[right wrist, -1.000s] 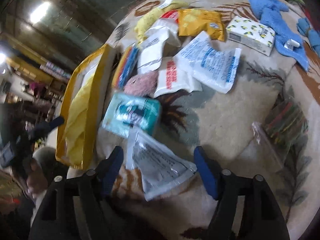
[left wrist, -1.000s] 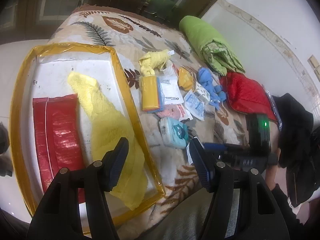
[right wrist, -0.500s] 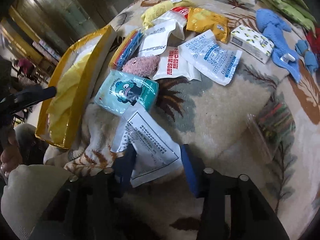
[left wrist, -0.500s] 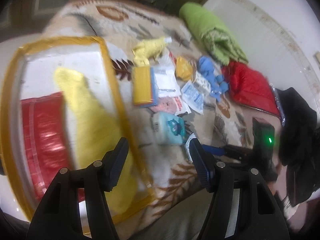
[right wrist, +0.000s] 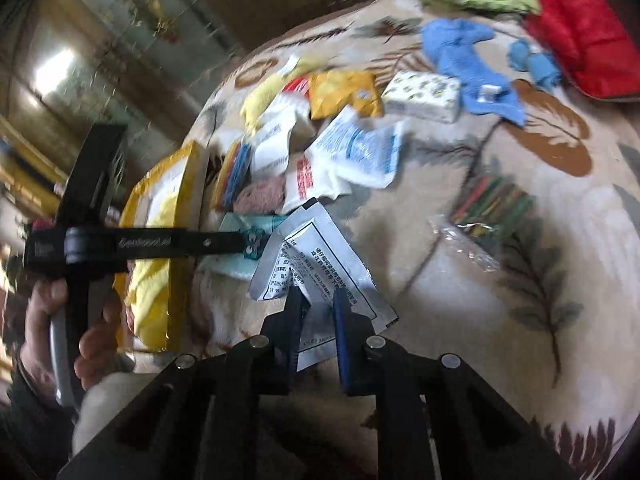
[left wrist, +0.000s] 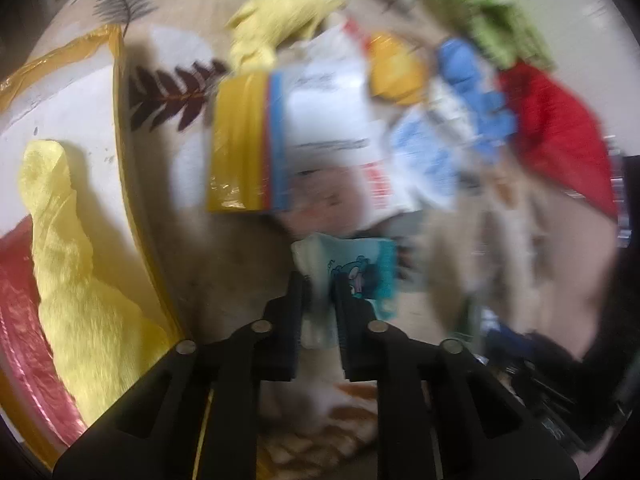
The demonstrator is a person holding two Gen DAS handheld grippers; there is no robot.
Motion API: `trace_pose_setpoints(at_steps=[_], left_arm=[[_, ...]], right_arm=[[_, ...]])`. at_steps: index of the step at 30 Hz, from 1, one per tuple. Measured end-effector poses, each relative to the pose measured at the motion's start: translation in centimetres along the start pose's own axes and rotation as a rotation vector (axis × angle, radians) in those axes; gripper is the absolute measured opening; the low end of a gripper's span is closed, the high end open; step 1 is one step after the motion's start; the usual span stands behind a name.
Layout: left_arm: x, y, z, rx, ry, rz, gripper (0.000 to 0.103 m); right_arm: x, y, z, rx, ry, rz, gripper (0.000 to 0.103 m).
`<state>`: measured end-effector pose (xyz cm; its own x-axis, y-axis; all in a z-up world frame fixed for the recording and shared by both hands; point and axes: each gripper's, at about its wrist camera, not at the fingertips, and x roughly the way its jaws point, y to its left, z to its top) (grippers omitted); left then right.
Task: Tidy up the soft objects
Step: 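Grasp the teal tissue pack with the left tool while the right tool grasps a white packet, then place the tissue pack and white packet into the clear bag and release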
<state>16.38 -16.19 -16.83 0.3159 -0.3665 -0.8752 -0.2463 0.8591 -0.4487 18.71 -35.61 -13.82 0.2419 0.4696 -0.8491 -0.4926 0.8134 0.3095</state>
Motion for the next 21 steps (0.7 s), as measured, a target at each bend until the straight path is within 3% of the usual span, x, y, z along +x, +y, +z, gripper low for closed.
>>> trace_pose_setpoints(at_steps=[5,8,12,14,16,19,21], left_arm=[[-5.6,2.8,-1.8,-0.092,-0.1,-0.178,0.009],[-9.5,6.9,-3.7,-0.203,-0.193,-0.306,0.009],[-12.9,12.2,-5.7,-0.32,-0.299,-0.355,0.009],[-14.2,15.4,-6.4,-0.401,-0.364,-0.466,0.009],[-15.0,17.9,-6.8,-0.451,-0.417,-0.458,0.009],[-15.3,20.5,-7.2,-0.521,-0.45,-0.371,0.009],[-14.7,21.7,-7.4,-0.586,-0.464,-0.397,0.009]], right_arm=[[-4.0,-0.8,0.0,0.015,-0.021,0.02,0.014],[-4.9,2.0,1.6,-0.041,-0.036,0.022,0.014],[-4.0,7.3,3.9,-0.101,-0.007,0.02,0.014],[-2.4,10.7,4.9,-0.138,0.021,0.024,0.014],[-0.3,13.7,5.4,-0.188,0.044,-0.008,0.014],[3.4,17.1,6.4,-0.209,0.111,-0.036,0.014],[5.6,18.6,6.9,-0.202,0.145,-0.05,0.014]])
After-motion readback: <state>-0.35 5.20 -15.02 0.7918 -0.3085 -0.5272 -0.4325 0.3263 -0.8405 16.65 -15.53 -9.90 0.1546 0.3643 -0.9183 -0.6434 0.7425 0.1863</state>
